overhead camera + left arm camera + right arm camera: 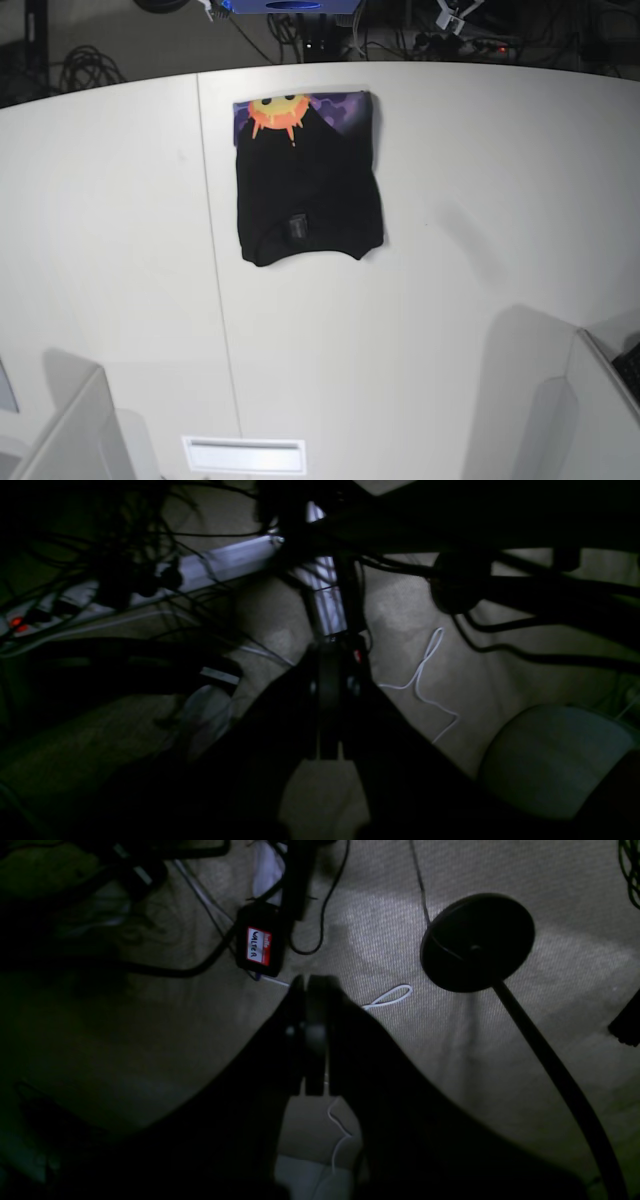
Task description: Fold the T-shirt properly
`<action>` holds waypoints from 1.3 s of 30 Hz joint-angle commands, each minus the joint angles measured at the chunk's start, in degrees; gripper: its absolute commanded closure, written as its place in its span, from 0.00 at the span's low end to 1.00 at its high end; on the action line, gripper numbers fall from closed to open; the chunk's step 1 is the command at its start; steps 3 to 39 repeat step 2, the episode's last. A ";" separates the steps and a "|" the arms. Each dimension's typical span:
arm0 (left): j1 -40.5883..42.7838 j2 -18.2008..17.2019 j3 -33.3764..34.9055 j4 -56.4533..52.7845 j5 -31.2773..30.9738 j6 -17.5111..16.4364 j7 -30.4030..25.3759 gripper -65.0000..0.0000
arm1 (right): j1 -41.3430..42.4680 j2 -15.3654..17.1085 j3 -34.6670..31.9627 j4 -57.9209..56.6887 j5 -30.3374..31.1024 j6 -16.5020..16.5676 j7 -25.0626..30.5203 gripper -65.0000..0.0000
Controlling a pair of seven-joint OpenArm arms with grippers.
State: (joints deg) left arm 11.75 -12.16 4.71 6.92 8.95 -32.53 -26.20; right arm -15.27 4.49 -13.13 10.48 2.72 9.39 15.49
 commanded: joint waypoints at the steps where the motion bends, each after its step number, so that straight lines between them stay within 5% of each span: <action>1: -0.36 -0.45 0.26 0.07 0.15 -0.39 -0.57 1.00 | -0.60 0.21 -0.11 0.03 0.05 0.06 0.38 1.00; 39: -0.72 -0.45 0.26 0.07 0.15 -0.39 -0.57 1.00 | -0.60 0.21 -0.11 0.03 0.05 0.06 0.38 1.00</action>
